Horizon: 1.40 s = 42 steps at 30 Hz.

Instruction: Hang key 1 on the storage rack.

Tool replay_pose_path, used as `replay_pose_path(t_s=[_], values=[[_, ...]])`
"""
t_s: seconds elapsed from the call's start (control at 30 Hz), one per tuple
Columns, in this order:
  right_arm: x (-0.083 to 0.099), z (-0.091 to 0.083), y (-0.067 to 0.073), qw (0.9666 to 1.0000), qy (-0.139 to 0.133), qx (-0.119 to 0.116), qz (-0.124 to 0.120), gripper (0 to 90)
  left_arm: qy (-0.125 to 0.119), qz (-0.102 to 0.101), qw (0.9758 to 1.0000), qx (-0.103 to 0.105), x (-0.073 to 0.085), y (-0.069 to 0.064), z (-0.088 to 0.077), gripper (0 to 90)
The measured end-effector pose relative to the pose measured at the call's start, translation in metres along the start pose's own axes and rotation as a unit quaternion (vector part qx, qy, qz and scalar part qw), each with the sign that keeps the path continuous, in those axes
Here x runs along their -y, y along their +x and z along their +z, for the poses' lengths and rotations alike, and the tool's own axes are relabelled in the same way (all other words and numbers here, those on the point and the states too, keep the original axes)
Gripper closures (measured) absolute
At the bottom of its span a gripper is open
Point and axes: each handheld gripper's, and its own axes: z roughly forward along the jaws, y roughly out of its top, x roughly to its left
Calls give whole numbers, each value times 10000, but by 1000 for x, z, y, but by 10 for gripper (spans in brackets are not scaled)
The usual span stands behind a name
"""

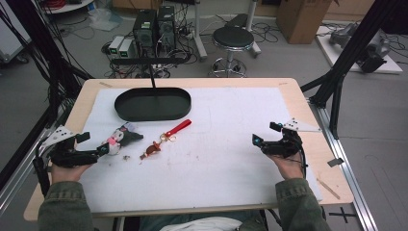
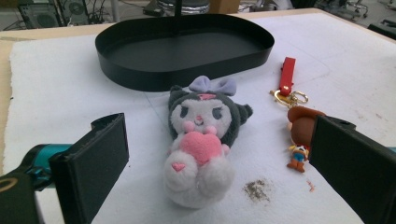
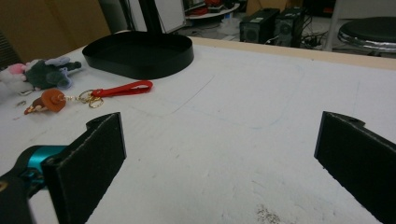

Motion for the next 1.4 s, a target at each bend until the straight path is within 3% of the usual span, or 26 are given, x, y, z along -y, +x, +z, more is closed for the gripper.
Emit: replay_pose_path(t_s=[0.17,0.37,0.73,0.9,1.07,1.4], values=[[0,1,2,10000,56,-65,-47,10,-8,-4,10000,-10,0,0,0,56],[0,0,2,9997,100,160,-142,9,73,43,10000,-15,0,-1,1,56],[1,1,2,9992,156,299,-204,9,98,-33,9999,38,-8,-7,2,56],[1,2,6,9990,218,271,-285,9,340,176,9992,68,-19,-18,10,56],[2,2,7,9986,292,329,-282,9,406,154,9990,132,-25,-20,17,56],[3,4,6,9984,341,326,-315,9,711,585,9954,262,-56,-32,42,56]])
